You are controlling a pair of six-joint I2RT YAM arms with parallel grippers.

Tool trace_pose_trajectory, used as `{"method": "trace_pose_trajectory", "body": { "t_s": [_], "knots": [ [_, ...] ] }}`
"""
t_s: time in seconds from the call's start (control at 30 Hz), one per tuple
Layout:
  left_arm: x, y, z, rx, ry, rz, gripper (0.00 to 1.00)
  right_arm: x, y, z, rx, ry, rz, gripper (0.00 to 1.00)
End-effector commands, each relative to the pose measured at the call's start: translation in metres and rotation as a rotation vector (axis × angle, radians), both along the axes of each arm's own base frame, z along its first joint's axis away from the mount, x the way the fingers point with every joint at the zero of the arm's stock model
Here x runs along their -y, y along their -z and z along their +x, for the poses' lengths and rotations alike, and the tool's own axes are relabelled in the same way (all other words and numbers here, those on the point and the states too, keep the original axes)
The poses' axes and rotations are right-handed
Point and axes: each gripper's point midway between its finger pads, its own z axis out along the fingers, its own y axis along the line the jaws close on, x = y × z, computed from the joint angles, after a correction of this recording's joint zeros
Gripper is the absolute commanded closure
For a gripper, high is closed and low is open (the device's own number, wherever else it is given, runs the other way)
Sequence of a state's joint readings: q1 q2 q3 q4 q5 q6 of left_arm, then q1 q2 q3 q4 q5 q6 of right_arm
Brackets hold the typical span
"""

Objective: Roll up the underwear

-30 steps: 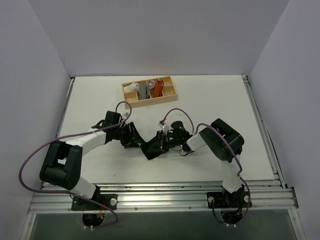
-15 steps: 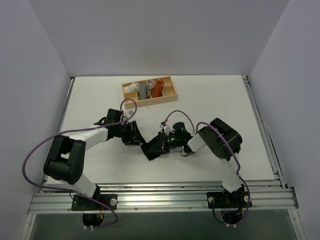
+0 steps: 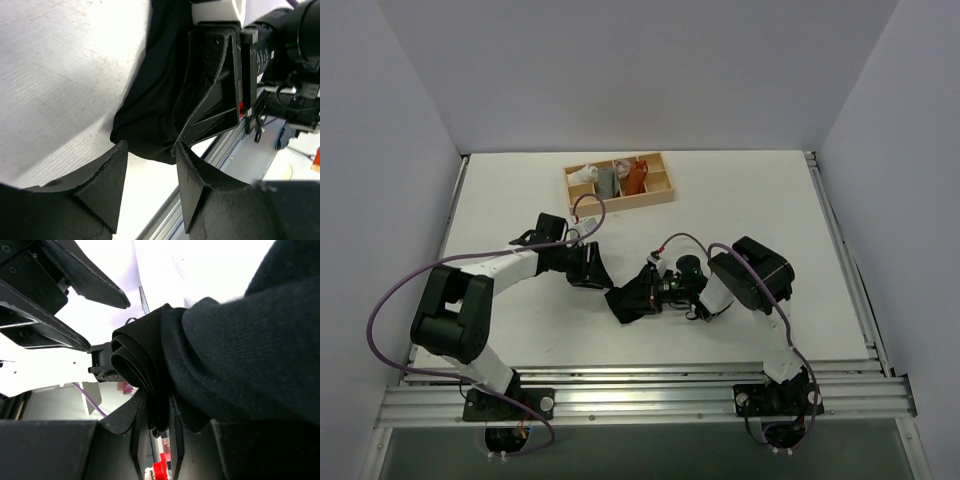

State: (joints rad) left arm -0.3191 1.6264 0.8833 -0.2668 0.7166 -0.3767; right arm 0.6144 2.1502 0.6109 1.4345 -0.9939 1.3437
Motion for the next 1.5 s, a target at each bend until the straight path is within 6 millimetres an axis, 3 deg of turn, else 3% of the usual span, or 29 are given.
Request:
{"method": "trace_pose_trajectory", "body": {
  "t_s": [0.0, 0.23, 0.4, 0.6, 0.8, 0.87, 0.9, 0.93, 1.0, 1.03, 1.07, 1.13, 1.3, 1.47],
  "knots": [
    [0.006, -0.006, -0.005, 0.058, 0.14, -0.047, 0.48, 0.005, -0.014, -0.002, 0.02, 0.014, 0.094, 1.0],
    [0.009, -0.003, -0.007, 0.124, 0.178, -0.087, 0.48, 0.005, -0.012, 0.0, 0.013, 0.023, 0.092, 1.0],
    [0.007, 0.012, 0.0, 0.117, 0.175, -0.046, 0.48, 0.006, -0.01, 0.001, 0.009, 0.026, 0.089, 1.0],
    [0.012, 0.031, 0.007, 0.046, 0.185, -0.019, 0.57, 0.007, -0.005, 0.002, 0.0, 0.03, 0.073, 1.0],
    [0.018, 0.042, 0.015, -0.007, 0.202, 0.029, 0.62, 0.013, 0.0, 0.007, 0.018, 0.07, 0.021, 0.87],
    [0.017, 0.044, 0.015, -0.017, 0.212, 0.05, 0.62, 0.016, 0.012, 0.006, 0.03, 0.067, -0.054, 0.83],
    [0.016, 0.046, 0.014, -0.026, 0.215, 0.055, 0.63, 0.015, 0.007, 0.011, 0.063, 0.08, -0.075, 0.79],
    [0.014, 0.048, 0.012, -0.035, 0.22, 0.066, 0.63, 0.021, 0.022, 0.006, 0.011, 0.07, -0.159, 0.78],
    [0.014, 0.049, 0.013, -0.034, 0.22, 0.079, 0.64, 0.02, 0.019, 0.016, 0.124, 0.044, -0.221, 0.74],
    [0.013, 0.049, 0.012, -0.037, 0.22, 0.083, 0.64, 0.027, 0.03, 0.013, 0.091, 0.045, -0.303, 0.72],
    [0.013, 0.049, 0.013, -0.037, 0.222, 0.085, 0.64, 0.025, 0.023, 0.021, 0.17, 0.032, -0.316, 0.7],
    [0.014, 0.05, 0.012, -0.042, 0.227, 0.098, 0.64, 0.031, 0.028, 0.021, 0.163, 0.023, -0.379, 0.65],
    [0.019, 0.058, 0.009, -0.071, 0.25, 0.136, 0.65, 0.03, 0.016, 0.03, 0.246, 0.032, -0.415, 0.53],
    [0.024, 0.058, 0.009, -0.063, 0.26, 0.151, 0.66, 0.025, 0.009, 0.034, 0.312, 0.007, -0.443, 0.5]
  ]
}}
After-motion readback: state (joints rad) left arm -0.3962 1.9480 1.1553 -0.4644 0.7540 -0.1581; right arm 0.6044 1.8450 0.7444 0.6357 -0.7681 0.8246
